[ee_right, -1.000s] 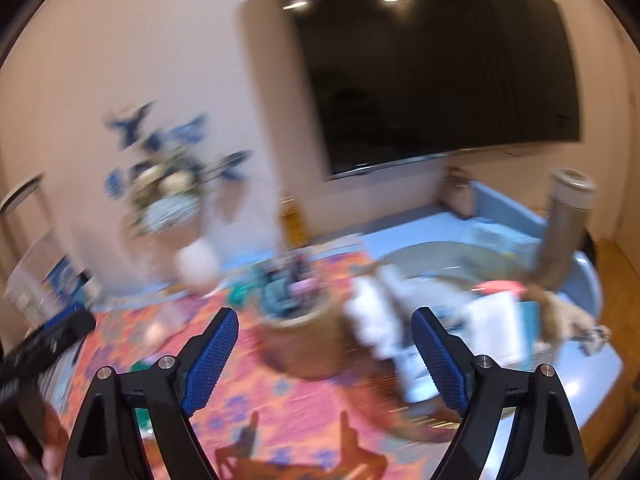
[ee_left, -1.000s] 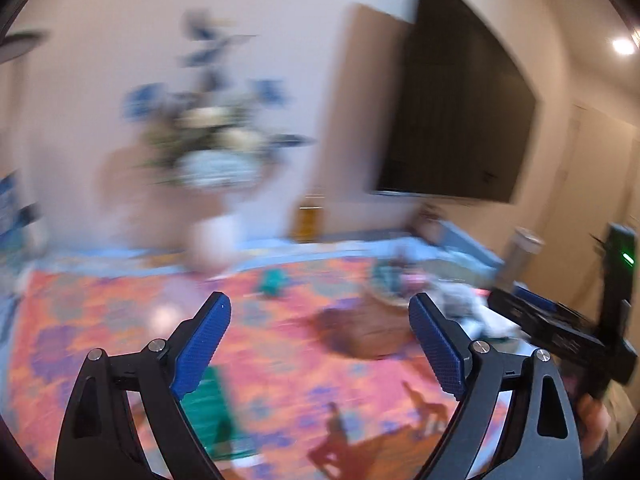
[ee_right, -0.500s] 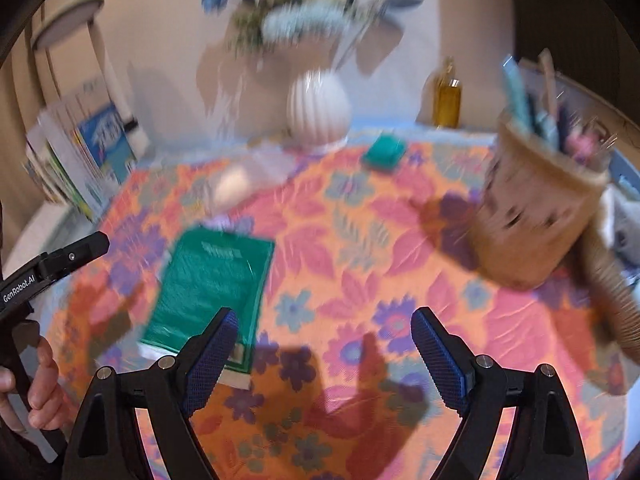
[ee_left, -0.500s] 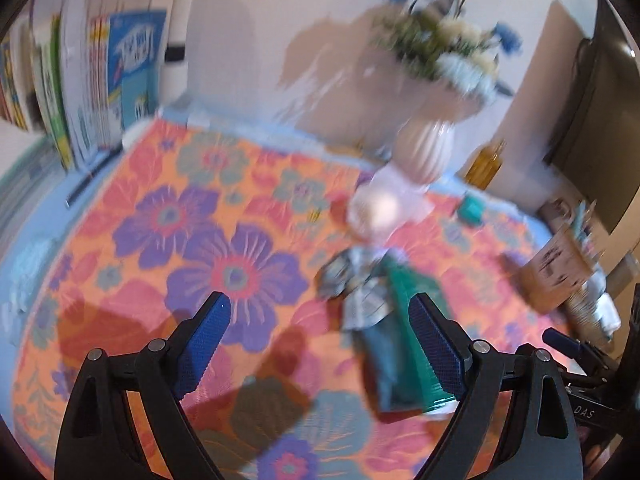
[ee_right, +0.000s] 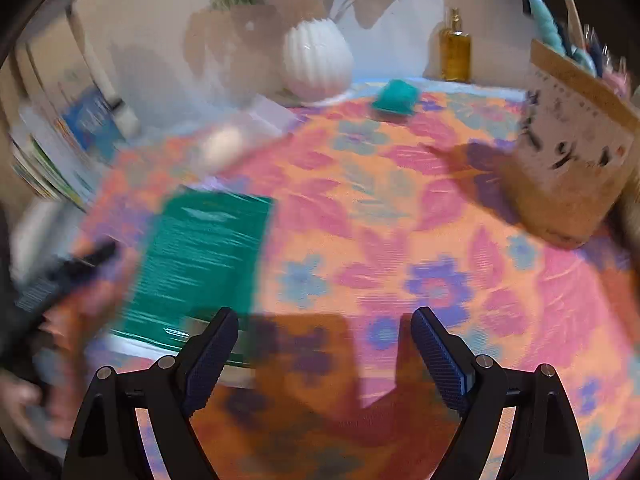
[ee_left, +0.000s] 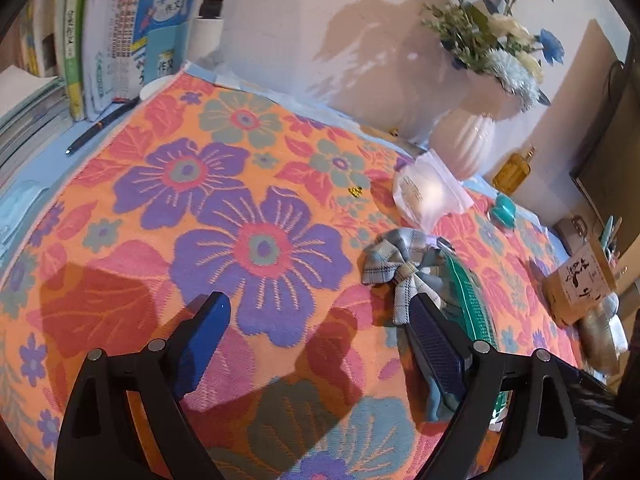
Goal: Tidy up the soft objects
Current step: 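Move both open tools back over the floral tablecloth, then grasp the checkered scrunchie with the left tool while the right tool grasps the green wipes pack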
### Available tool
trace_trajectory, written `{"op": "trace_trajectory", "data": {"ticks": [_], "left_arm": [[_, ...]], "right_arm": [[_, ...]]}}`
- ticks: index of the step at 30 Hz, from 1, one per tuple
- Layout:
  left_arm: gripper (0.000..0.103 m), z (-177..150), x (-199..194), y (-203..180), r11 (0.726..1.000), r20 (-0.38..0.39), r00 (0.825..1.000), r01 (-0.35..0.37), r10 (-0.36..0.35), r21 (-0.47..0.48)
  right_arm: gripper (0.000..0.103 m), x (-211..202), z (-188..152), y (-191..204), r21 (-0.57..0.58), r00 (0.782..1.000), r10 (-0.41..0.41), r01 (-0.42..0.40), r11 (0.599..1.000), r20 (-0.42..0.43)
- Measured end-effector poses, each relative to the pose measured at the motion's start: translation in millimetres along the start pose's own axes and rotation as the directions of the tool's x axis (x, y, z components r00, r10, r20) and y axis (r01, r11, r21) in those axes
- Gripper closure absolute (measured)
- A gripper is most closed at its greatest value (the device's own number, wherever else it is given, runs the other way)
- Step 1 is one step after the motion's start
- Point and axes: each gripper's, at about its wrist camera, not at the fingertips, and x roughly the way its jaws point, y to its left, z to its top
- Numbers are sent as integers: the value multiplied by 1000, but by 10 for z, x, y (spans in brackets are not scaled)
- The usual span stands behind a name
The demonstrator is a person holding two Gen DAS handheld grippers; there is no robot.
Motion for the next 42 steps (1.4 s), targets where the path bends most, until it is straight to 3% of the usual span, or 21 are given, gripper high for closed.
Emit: {"op": "trace_trajectory", "data": {"ticks": [3, 5, 8, 11, 14, 17, 20, 24, 28, 32, 38, 42], "left_arm": [[13, 10, 31, 38, 1000, -23, 1000, 15, -15, -15], [13, 15, 2, 77, 999, -4, 1000, -4, 4, -38], [13, -2, -96, 174, 995, 54, 998, -40, 45, -96], [13, -7, -142, 174, 994, 81, 995, -50, 58, -95], [13, -6, -124, 86, 998, 71, 996, -51, 54, -45], [13, -16, -113, 17, 998, 66, 996, -60, 60, -4], [13, -24, -119, -9, 998, 66, 996, -53, 52, 15], [13, -26, -110, -12, 999, 58, 998, -41, 40, 15], [13, -21, -82, -4, 1000, 39, 999, -25, 25, 13], [13, -25, -21, -15, 1000, -11, 1000, 17, -17, 22], [13, -46, 46, -136, 996, -86, 995, 63, -57, 69], [13, 2, 30, -260, 993, -107, 990, 95, -88, 71]], "right_arm": [[16, -87, 97, 209, -1, 996, 86, -86, 996, 27], [9, -50, 131, 369, -38, 996, 78, -77, 996, 29], [9, 105, 82, 648, -89, 998, 64, -62, 994, 13], [9, 180, 19, 837, -121, 998, 67, -66, 990, -1], [9, 295, 57, 982, -175, 999, -40, 40, 984, 3], [9, 344, 92, 922, -169, 990, -141, 143, 975, 19], [9, 320, 108, 682, -101, 990, -139, 138, 985, 0], [9, 273, 125, 363, -30, 980, -198, 197, 980, -6], [9, 321, 188, 172, 10, 988, -149, 150, 989, -37], [10, 380, 196, 245, -52, 985, -174, 173, 984, -21], [45, 328, 132, 310, -107, 986, -168, 169, 980, 22], [50, 231, 109, 137, -70, 987, -159, 161, 984, 38]]}}
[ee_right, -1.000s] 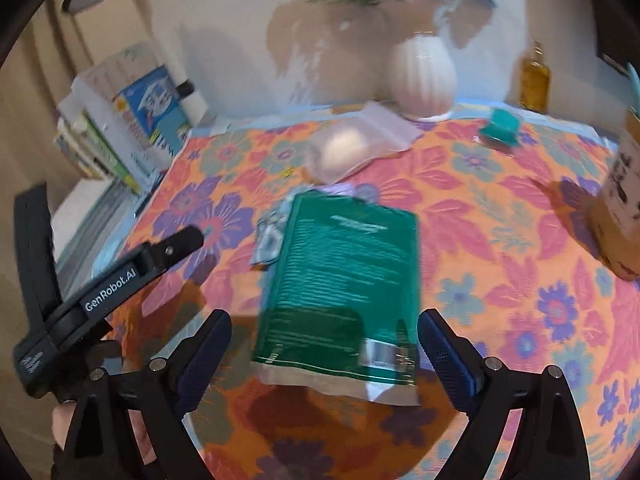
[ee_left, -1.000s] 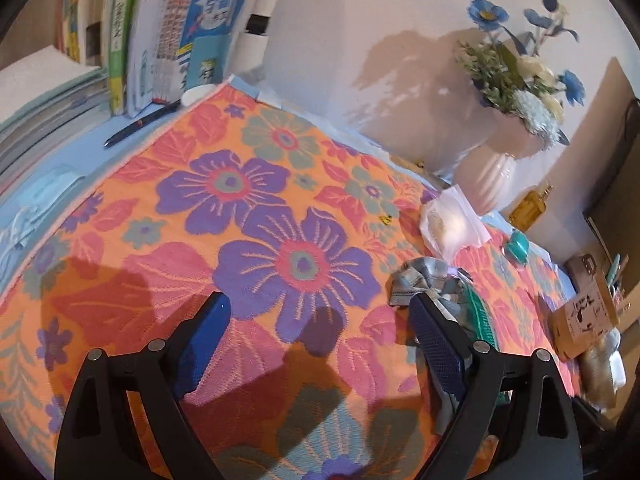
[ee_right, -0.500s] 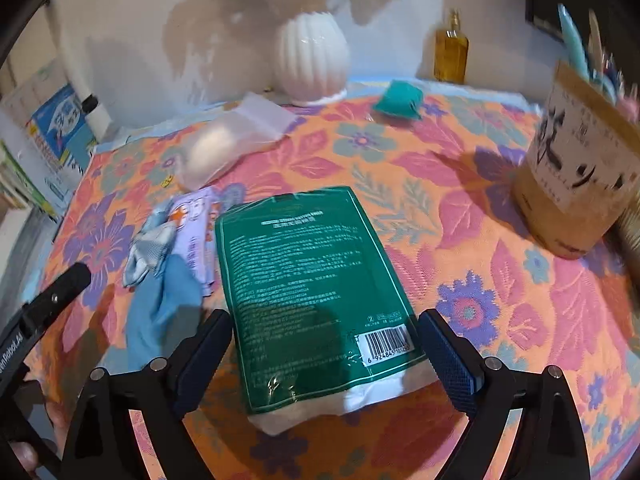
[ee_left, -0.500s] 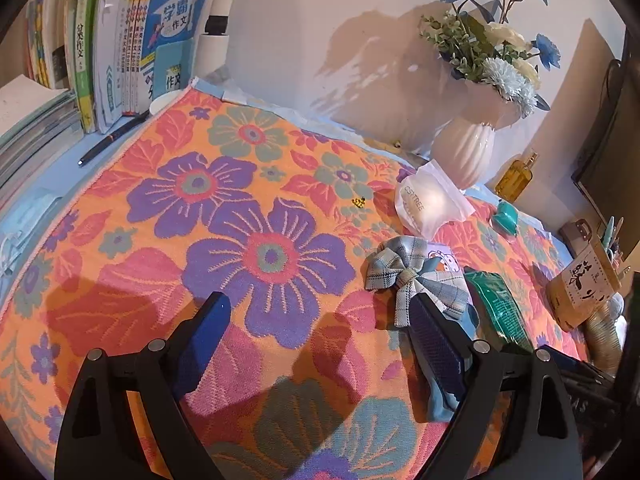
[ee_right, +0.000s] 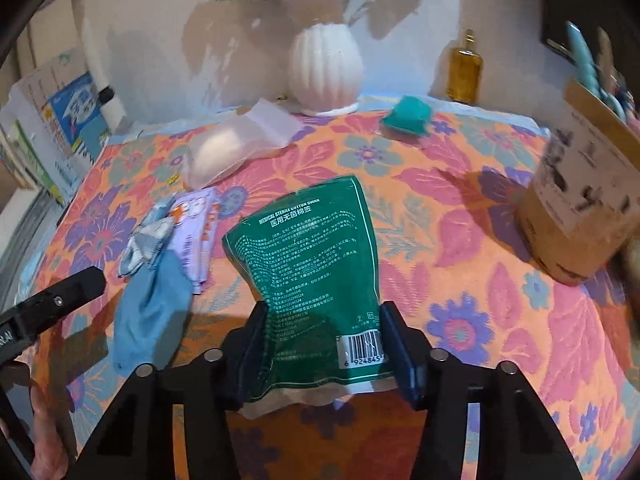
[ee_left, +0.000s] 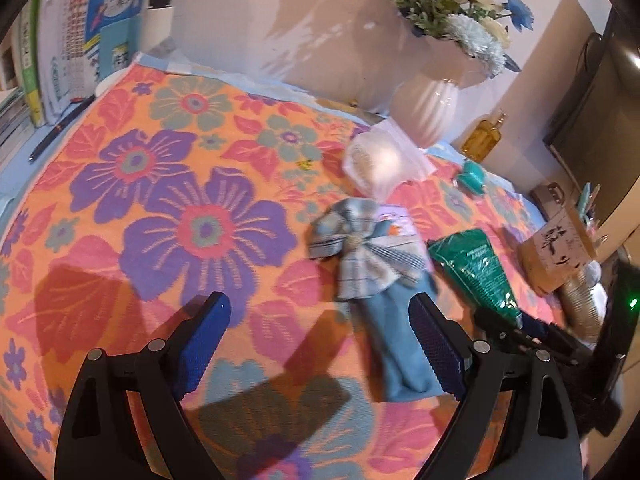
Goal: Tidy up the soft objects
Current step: 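Grasp the checkered scrunchie with the left tool while the right tool grasps the green wipes pack, then lift the scrunchie with the left tool while the right tool lifts the green pack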
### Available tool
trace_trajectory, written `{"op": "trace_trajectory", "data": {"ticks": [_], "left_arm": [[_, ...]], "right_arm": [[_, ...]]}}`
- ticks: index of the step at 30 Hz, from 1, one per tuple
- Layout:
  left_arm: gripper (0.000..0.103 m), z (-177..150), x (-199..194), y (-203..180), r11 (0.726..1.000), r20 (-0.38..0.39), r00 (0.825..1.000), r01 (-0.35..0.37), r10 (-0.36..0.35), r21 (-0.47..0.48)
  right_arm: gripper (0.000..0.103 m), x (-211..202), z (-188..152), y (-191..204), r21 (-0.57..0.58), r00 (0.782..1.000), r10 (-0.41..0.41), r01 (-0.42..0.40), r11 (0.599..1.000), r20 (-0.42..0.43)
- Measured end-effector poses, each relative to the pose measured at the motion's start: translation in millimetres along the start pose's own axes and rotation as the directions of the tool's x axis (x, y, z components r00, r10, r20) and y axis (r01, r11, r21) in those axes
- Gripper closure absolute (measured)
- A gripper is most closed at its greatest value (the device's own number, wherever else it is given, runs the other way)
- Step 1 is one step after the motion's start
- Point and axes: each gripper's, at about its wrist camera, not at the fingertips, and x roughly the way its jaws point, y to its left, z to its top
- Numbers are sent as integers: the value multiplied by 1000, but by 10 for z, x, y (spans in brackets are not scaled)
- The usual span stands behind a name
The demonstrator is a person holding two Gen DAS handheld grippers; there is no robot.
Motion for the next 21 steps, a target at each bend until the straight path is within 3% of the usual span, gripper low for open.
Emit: {"op": "trace_trajectory", "data": {"ticks": [6, 8, 10, 11, 13, 14, 18, 21], "left_arm": [[13, 167, 231, -284, 998, -55, 998, -25, 28, 59], [13, 199, 355, -324, 998, -63, 998, -19, 23, 66], [27, 215, 435, -304, 999, -63, 998, 3, 0, 53], [46, 216, 453, -293, 998, -61, 998, 21, -17, 63], [58, 200, 430, -257, 997, -42, 998, 47, -45, 65], [71, 191, 410, -218, 996, -33, 997, 74, -72, 45], [74, 198, 302, 2, 986, 29, 988, 155, -153, -65], [74, 196, 272, 151, 961, 54, 970, 243, -238, -135]], "right_arm": [[49, -43, -23, -266, 85, 995, 101, -101, 991, 11], [46, -51, -30, -240, 74, 995, 101, -102, 992, 14], [44, -44, -30, -194, 48, 996, 89, -89, 995, 11], [42, -42, -33, -173, 37, 996, 84, -84, 996, 11], [41, -33, -38, -163, 27, 997, 83, -83, 996, 10], [41, -33, -38, -163, 28, 996, 87, -87, 996, 11], [40, -23, -30, -200, 41, 994, 105, -105, 994, 15], [39, -21, -37, -202, 40, 994, 106, -106, 994, 17]]}}
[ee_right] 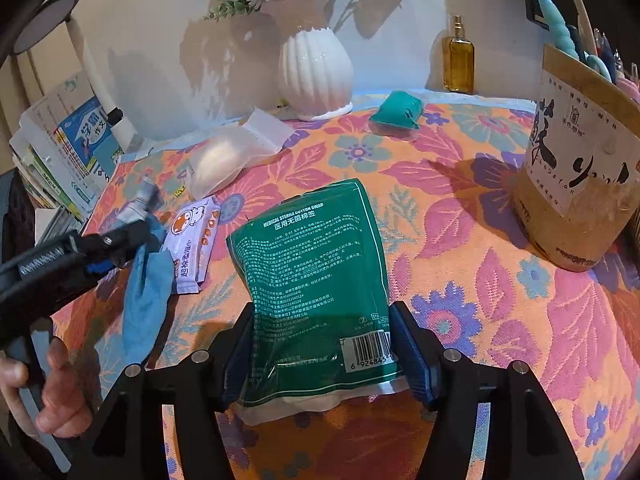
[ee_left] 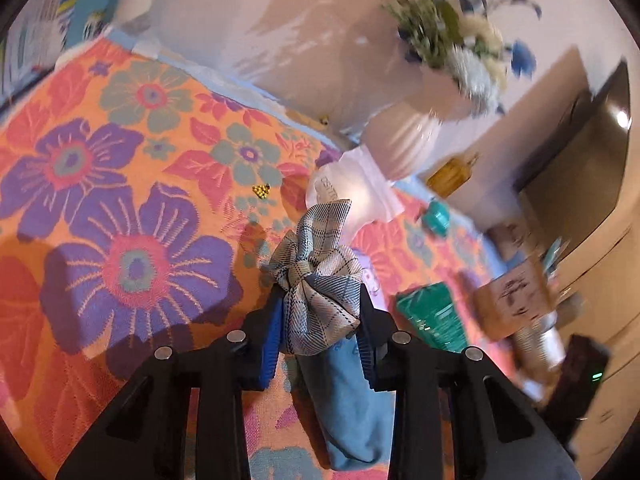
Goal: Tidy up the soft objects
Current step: 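Lift the scrunchie with the left tool while the right tool lifts the green pack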
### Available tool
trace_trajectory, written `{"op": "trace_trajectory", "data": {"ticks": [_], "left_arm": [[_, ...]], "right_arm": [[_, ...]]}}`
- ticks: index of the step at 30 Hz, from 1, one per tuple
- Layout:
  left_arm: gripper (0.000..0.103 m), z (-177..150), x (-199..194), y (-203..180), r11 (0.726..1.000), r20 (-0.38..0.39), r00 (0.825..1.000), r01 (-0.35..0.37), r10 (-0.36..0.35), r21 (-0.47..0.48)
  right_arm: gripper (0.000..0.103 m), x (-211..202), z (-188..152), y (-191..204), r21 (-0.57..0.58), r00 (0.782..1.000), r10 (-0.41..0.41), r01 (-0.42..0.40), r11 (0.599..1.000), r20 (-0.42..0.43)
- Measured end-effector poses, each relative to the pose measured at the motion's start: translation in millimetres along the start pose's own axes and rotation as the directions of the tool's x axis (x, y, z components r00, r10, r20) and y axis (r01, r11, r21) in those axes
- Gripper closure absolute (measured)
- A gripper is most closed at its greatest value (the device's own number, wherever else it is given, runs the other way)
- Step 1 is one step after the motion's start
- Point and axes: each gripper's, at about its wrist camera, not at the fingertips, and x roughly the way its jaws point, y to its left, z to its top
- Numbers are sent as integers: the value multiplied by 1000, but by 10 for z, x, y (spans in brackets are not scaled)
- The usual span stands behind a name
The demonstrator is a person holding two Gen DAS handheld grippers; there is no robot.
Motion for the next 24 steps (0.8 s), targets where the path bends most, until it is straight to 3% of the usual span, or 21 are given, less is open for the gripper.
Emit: {"op": "trace_trajectory", "data": {"ticks": [2, 6, 11, 19, 21, 23, 24], "left_arm": [[74, -11, -18, 55, 998, -3, 999, 46, -46, -31], [74, -75, -121, 20, 999, 26, 999, 29, -28, -25], [74, -261, -287, -150, 990, 52, 993, -114, 110, 82], [74, -507, -428, -303, 913, 112, 946, -322, 303, 249], [74, -529, -433, -263, 913, 108, 946, -323, 305, 249], [74, -527, -438, -268, 915, 111, 951, -307, 288, 261], [74, -539, -443, -278, 915, 112, 952, -304, 284, 266]], "right_arm": [[38, 4, 2, -1, 0, 1000, 3, -3, 1000, -1], [37, -4, -1, 12, -5, 1000, -2, 2, 1000, 2], [37, -7, -7, 24, -7, 1000, -5, 6, 1000, 4], [37, -85, -94, 41, 1, 999, -36, 36, 999, 5], [28, -122, -165, 54, 6, 998, -64, 64, 998, -7], [8, -148, -206, 53, 15, 997, -70, 70, 997, -13], [8, -150, -209, 36, 24, 997, -74, 74, 997, -17]]}}
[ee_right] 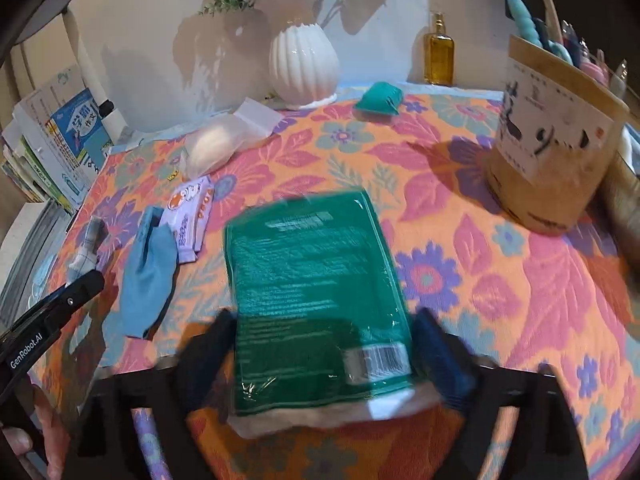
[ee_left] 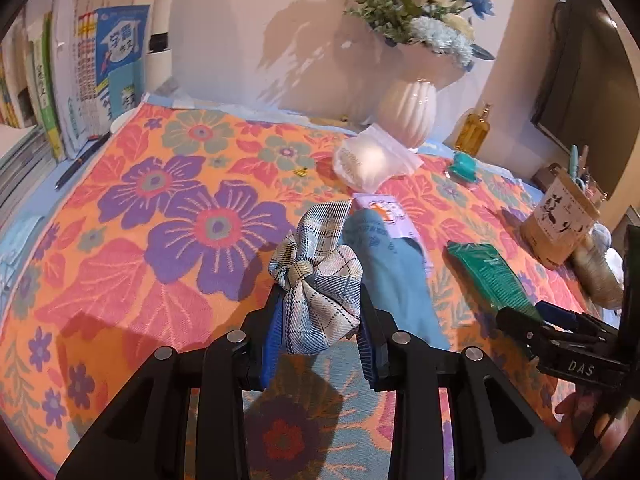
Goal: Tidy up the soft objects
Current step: 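Lift the scrunchie with the left tool while the right tool lifts the green pack, then carry the scrunchie and green pack to the amber plate while both tools release them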
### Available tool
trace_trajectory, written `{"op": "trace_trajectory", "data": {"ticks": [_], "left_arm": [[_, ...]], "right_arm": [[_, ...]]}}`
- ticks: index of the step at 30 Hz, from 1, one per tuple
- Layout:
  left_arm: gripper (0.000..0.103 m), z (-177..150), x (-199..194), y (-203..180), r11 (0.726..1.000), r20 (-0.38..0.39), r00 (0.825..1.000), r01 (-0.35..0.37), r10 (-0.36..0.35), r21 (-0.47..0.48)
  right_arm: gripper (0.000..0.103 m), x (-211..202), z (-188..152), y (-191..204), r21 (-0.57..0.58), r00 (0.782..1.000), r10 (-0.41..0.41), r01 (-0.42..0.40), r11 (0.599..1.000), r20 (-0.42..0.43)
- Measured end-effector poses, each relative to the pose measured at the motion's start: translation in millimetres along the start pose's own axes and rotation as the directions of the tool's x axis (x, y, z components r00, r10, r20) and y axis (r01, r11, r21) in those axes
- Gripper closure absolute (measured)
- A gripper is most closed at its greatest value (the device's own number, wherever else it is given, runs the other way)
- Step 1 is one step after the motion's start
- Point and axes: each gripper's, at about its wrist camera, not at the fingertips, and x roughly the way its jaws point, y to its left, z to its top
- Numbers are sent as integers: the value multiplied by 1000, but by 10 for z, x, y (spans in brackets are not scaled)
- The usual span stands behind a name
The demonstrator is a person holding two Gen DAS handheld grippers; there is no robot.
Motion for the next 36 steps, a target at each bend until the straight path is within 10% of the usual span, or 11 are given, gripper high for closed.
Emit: {"op": "trace_trajectory", "data": {"ticks": [11, 20, 27, 36], "left_arm": [[74, -10, -24, 58, 997, 17, 998, 59, -59, -43], [74, -7, -47, 28, 999, 22, 999, 47, -46, -27], [74, 61, -194, -155, 998, 47, 997, 62, -63, 6], [74, 466, -592, -900, 984, 162, 978, 112, -135, 141]], "right_arm": [[0, 192, 91, 154, -95, 996, -66, 61, 994, -54], [54, 31, -36, 366, -194, 999, -34, 37, 980, 20], [54, -299, -64, 158, -78, 986, 149, -143, 987, 79], [54, -907, 70, -125, -31, 968, 124, -120, 992, 219]]}}
